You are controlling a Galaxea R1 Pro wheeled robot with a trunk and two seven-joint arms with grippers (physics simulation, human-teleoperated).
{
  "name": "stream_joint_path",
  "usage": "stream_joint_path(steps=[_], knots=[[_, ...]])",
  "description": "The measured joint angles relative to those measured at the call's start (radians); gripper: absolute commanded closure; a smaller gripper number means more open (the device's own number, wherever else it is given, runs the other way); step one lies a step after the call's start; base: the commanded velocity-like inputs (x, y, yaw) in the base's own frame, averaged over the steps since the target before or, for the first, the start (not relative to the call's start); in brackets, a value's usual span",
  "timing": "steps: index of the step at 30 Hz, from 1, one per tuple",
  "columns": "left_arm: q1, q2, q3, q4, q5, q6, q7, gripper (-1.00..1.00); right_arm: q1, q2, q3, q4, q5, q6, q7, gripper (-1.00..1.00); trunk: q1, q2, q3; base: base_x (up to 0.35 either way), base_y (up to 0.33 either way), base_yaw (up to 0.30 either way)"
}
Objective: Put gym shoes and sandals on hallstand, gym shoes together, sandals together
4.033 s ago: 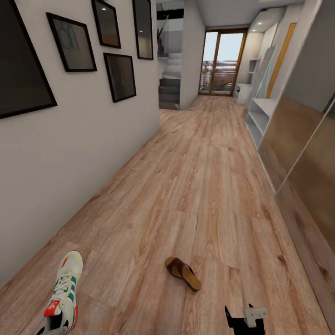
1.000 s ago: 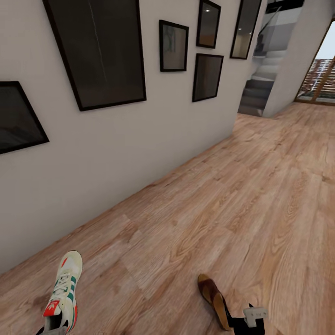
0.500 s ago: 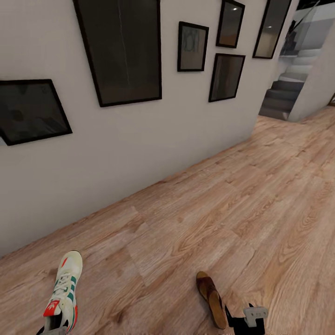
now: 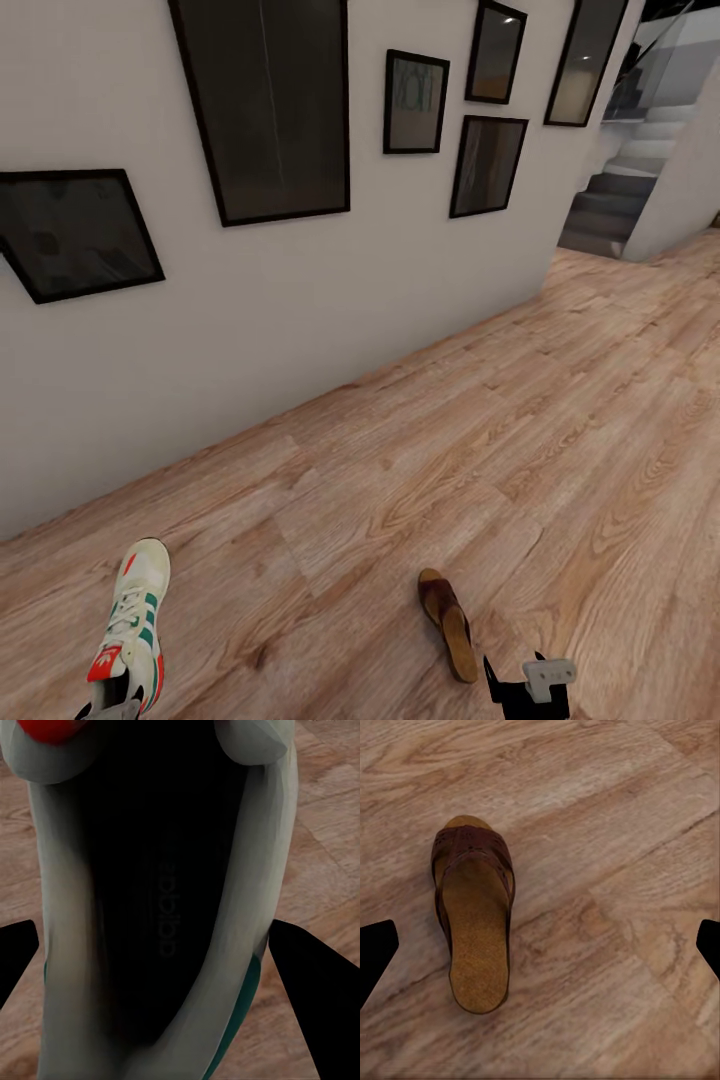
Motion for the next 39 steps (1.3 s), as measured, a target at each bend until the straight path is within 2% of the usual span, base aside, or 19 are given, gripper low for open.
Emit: stream_joint_path(steps=[14,19,22,23,25,27,28,32,33,35,36,37,38,39], knots=[[0.000,0.000,0.000,0.000,0.001,0.000,0.000,1.00,0.000,-0.010,-0.002,0.000,0.000,0.000,0.002,-1.00,0.000,0.000,0.000,-0.003,0.000,0.000],[-0.002,0.000,-0.006,-0.001,-0.001,0.005,-0.002,1.00,0.000,-0.005,-0.001,0.000,-0.001,0.000,0.001,-1.00,0.000,0.000,0.000,0.000,0.000,0.000],[-0.008,0.008,-0.002,0.004,0.001,0.019,0.000,1.00,0.000,-0.005,-0.004,-0.002,-0.002,0.001,-0.001,-1.00,0.000,0.000,0.000,0.000,0.000,0.000],[-0.051,0.011,-0.012,0.005,-0.013,0.075,-0.003,1.00,-0.001,-0.008,-0.006,-0.047,-0.001,0.023,0.000,-1.00,0.000,0.000,0.000,0.000,0.000,0.000],[-0.103,0.012,-0.014,0.000,-0.013,0.118,-0.005,1.00,-0.001,-0.008,-0.004,-0.084,0.000,0.064,0.001,-1.00,0.000,0.000,0.000,0.000,0.000,0.000],[-0.149,0.013,-0.021,-0.002,-0.023,0.164,-0.007,1.00,-0.005,-0.006,-0.002,-0.122,-0.001,0.141,0.002,-1.00,0.000,0.000,0.000,0.000,0.000,0.000],[-0.177,0.014,-0.026,-0.003,-0.031,0.191,-0.008,1.00,-0.013,-0.005,-0.002,-0.148,-0.003,0.206,0.006,-1.00,0.000,0.000,0.000,0.000,0.000,0.000],[-0.247,0.007,-0.044,-0.006,-0.041,0.236,-0.010,1.00,-0.048,0.001,0.007,-0.237,-0.008,0.397,0.011,-1.00,0.000,0.000,0.000,0.000,0.000,0.000],[-0.257,0.006,-0.051,-0.006,-0.042,0.241,-0.009,1.00,-0.054,0.002,0.011,-0.249,-0.008,0.424,0.011,-1.00,0.000,0.000,0.000,0.000,0.000,0.000],[-0.285,0.001,-0.088,-0.005,-0.045,0.250,-0.008,1.00,-0.065,0.003,0.027,-0.276,-0.010,0.485,0.012,-1.00,0.000,0.000,0.000,0.000,0.000,0.000],[-0.302,-0.001,-0.122,-0.005,-0.046,0.253,-0.007,1.00,-0.071,0.003,0.042,-0.286,-0.011,0.510,0.012,-1.00,0.000,0.000,0.000,0.000,0.000,0.000],[-0.309,-0.002,-0.141,-0.004,-0.046,0.256,-0.006,1.00,-0.074,0.003,0.052,-0.291,-0.011,0.519,0.012,-1.00,0.000,0.000,0.000,0.000,0.000,0.000],[-0.319,-0.004,-0.181,-0.004,-0.046,0.258,-0.005,1.00,-0.082,0.004,0.072,-0.297,-0.012,0.532,0.012,-1.00,0.000,0.000,0.000,0.000,0.000,0.000],[-0.323,-0.004,-0.201,-0.004,-0.045,0.259,-0.003,1.00,-0.088,0.004,0.092,-0.301,-0.012,0.540,0.013,-1.00,0.000,0.000,0.000,0.000,0.000,0.000]])
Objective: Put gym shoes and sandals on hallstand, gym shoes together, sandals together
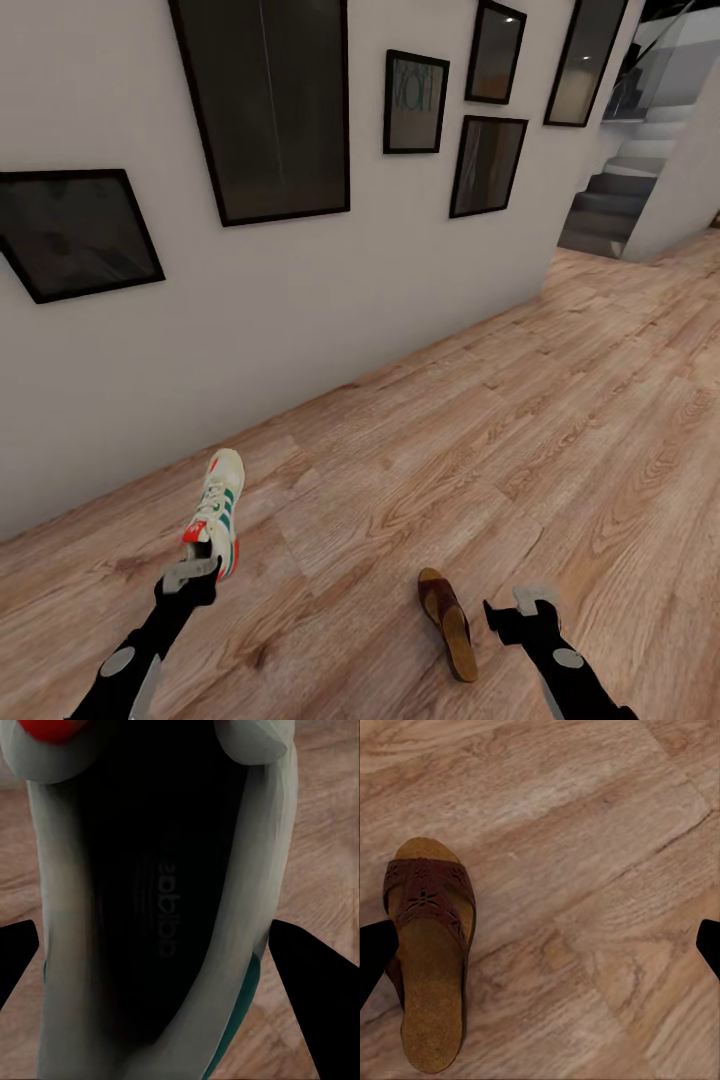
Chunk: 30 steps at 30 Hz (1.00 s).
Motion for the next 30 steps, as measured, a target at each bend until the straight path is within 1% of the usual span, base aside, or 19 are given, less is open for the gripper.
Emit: stream_joint_path(steps=[1,2,3,4,5,6,7,8,9,12,15,16,19,20,22,25,30], knots=[[-0.005,-0.001,-0.038,0.000,0.000,0.000,0.001,1.00,-0.002,0.000,0.010,-0.002,0.000,0.003,0.000,-1.00,0.000,0.000,0.000,0.000,0.000,0.000],[-0.007,-0.001,-0.054,0.000,0.002,0.001,0.002,1.00,-0.004,0.000,0.018,-0.003,-0.001,0.006,0.001,-1.00,0.000,0.000,0.000,0.000,0.000,0.000],[-0.010,-0.002,-0.081,0.000,0.004,0.000,0.002,1.00,-0.007,-0.001,0.030,-0.004,-0.002,0.009,0.007,-1.00,0.000,0.000,0.000,0.000,0.000,0.000],[-0.011,-0.003,-0.091,0.000,0.005,-0.001,0.002,1.00,-0.008,-0.001,0.035,-0.003,-0.002,0.010,0.012,-1.00,0.000,0.000,0.000,0.000,0.000,0.000],[-0.012,-0.010,-0.107,0.000,0.005,-0.005,0.002,1.00,-0.009,-0.001,0.042,-0.001,-0.002,0.012,0.025,-1.00,0.000,0.000,0.000,0.000,0.000,0.000],[-0.013,-0.016,-0.113,0.000,0.006,-0.006,0.002,1.00,-0.010,-0.002,0.045,0.000,-0.002,0.012,0.033,-1.00,0.000,0.000,0.000,0.000,0.000,0.000],[-0.013,-0.031,-0.122,0.001,0.003,-0.010,0.001,1.00,-0.010,-0.002,0.048,0.000,-0.001,0.013,0.050,-1.00,0.000,0.000,0.000,0.000,0.000,0.000],[-0.014,-0.040,-0.125,0.001,0.003,-0.010,0.002,1.00,-0.011,-0.002,0.049,0.000,-0.001,0.013,0.059,-1.00,0.000,0.000,0.000,0.000,0.000,0.000],[-0.014,-0.058,-0.132,0.000,-0.001,-0.014,0.002,1.00,-0.011,-0.002,0.051,-0.002,-0.001,0.013,0.076,-1.00,0.000,0.000,0.000,0.000,0.000,0.000],[-0.015,-0.083,-0.139,-0.015,-0.001,-0.015,0.000,1.00,-0.012,-0.003,0.051,-0.007,-0.001,0.013,0.096,-1.00,0.000,0.000,0.000,0.000,0.000,0.000],[-0.009,-0.095,-0.151,-0.084,0.001,-0.012,-0.001,1.00,-0.013,-0.003,0.052,-0.011,-0.001,0.014,0.106,-1.00,0.000,0.000,0.000,0.000,0.000,0.000],[-0.005,-0.100,-0.162,-0.150,0.001,-0.004,-0.002,1.00,-0.013,-0.003,0.051,-0.020,-0.002,0.016,0.109,-1.00,0.000,0.000,0.000,0.000,0.000,0.000],[-0.001,-0.100,-0.201,-0.234,0.001,0.018,-0.003,1.00,-0.013,-0.002,0.051,-0.049,-0.004,0.019,0.111,-1.00,0.000,0.000,0.000,0.000,0.000,0.000],[-0.001,-0.100,-0.222,-0.257,-0.001,0.059,-0.003,1.00,-0.013,-0.002,0.052,-0.057,-0.004,0.020,0.111,-1.00,0.000,0.000,0.000,0.000,0.000,0.000],[-0.001,-0.101,-0.242,-0.269,-0.002,0.103,-0.003,1.00,-0.013,-0.001,0.052,-0.062,-0.004,0.020,0.111,-1.00,0.008,-0.014,-0.008,0.000,0.000,0.000],[-0.001,-0.101,-0.266,-0.273,-0.002,0.123,-0.003,1.00,-0.013,-0.001,0.052,-0.063,-0.004,0.020,0.111,-1.00,0.019,-0.035,-0.021,0.000,0.000,0.000],[-0.001,-0.101,-0.284,-0.273,-0.001,0.132,-0.003,1.00,-0.013,-0.001,0.052,-0.064,-0.004,0.019,0.111,-1.00,0.038,-0.070,-0.044,0.000,0.000,0.001]])
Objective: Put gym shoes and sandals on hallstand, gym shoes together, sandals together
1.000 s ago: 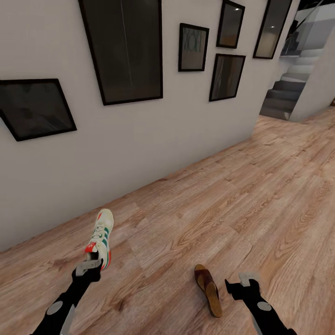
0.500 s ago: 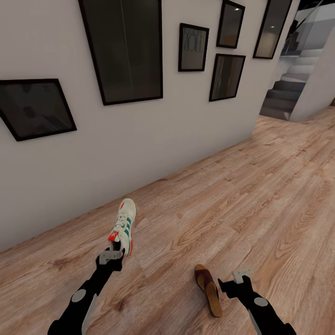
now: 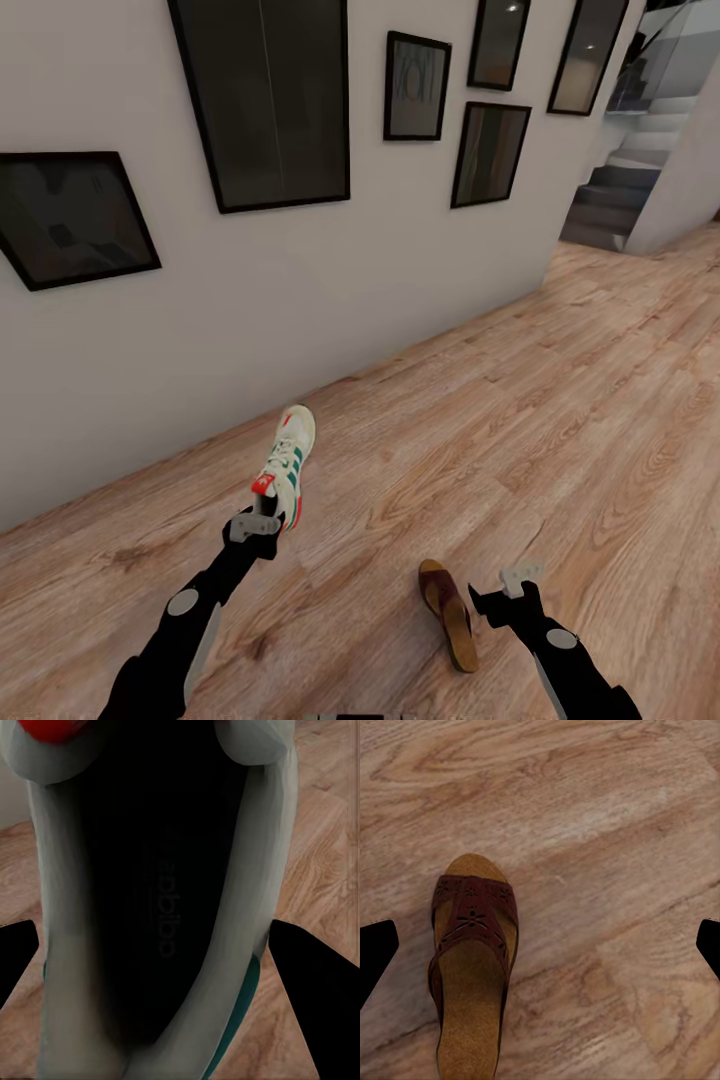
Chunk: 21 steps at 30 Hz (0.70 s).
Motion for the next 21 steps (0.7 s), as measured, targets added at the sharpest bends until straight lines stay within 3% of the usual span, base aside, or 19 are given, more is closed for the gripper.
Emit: stream_joint_path(steps=[6,10,14,21], knots=[[0.000,0.000,-0.003,0.004,0.001,0.000,0.001,1.00,0.000,0.000,-0.003,0.000,-0.008,-0.001,-0.002,-1.00,0.023,-0.042,-0.028,0.000,0.000,0.067],[0.000,0.000,-0.003,0.008,0.001,-0.003,0.002,1.00,0.000,0.001,-0.004,0.001,-0.056,-0.001,-0.003,-1.00,0.038,-0.070,-0.047,0.000,0.000,0.117],[0.000,0.000,-0.003,0.010,0.001,-0.004,0.003,1.00,0.000,0.001,-0.004,0.002,-0.131,0.000,-0.005,-1.00,0.040,-0.071,-0.068,0.000,0.000,0.135],[0.000,0.000,-0.002,0.013,0.003,-0.004,0.006,1.00,0.000,0.002,-0.003,0.004,-0.162,-0.001,-0.006,-1.00,0.043,-0.073,-0.106,0.000,0.000,0.143]])
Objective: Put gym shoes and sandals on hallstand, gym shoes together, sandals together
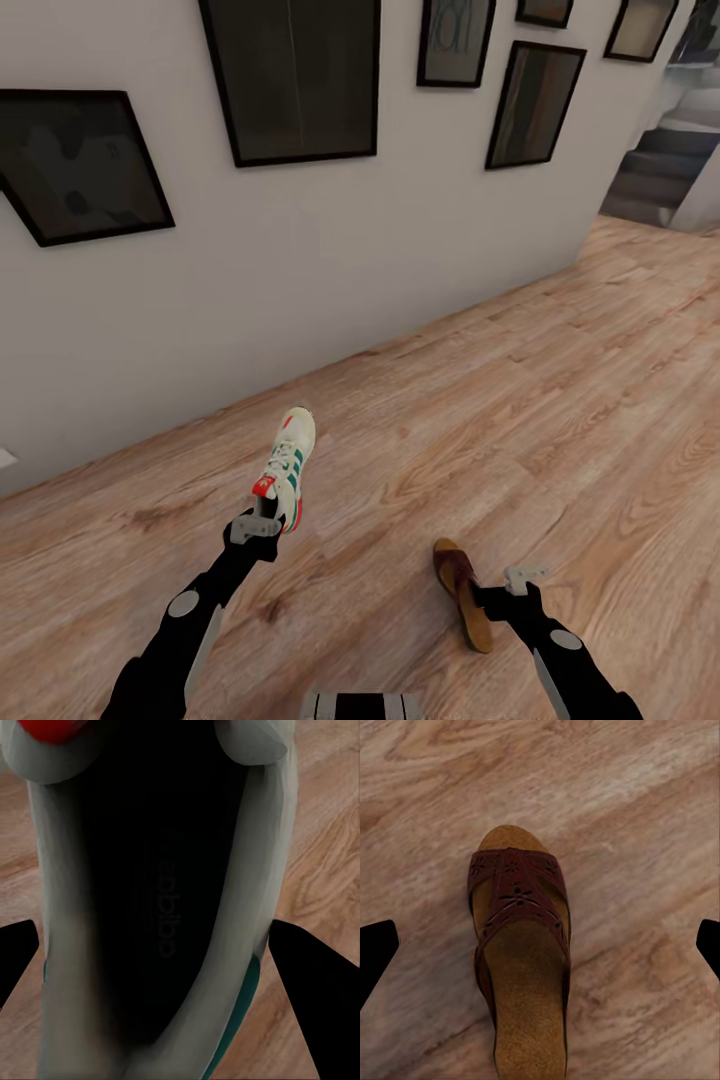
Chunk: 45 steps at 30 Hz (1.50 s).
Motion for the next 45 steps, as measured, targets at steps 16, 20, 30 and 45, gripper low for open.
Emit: stream_joint_path(steps=[16,20,30,45], knots=[[-0.001,0.001,0.001,0.001,0.002,-0.003,0.000,1.00,0.000,-0.001,-0.003,-0.002,-0.002,-0.002,0.000,-1.00,0.007,-0.004,-0.086,0.000,0.000,0.090],[-0.001,0.001,0.001,0.001,0.003,-0.003,0.000,1.00,0.000,-0.002,-0.004,-0.003,-0.002,-0.002,0.000,-1.00,0.009,-0.005,-0.108,0.000,0.000,-0.104],[-0.001,0.001,0.001,0.001,0.004,-0.005,-0.001,1.00,0.000,-0.002,-0.004,-0.003,-0.002,-0.002,0.000,-1.00,0.013,-0.007,-0.161,0.000,0.000,-0.143],[0.000,0.001,0.001,-0.012,0.006,-0.007,-0.004,1.00,0.000,-0.002,-0.004,-0.003,-0.002,-0.002,0.000,-1.00,0.017,-0.009,-0.211,0.000,0.000,-0.101]])
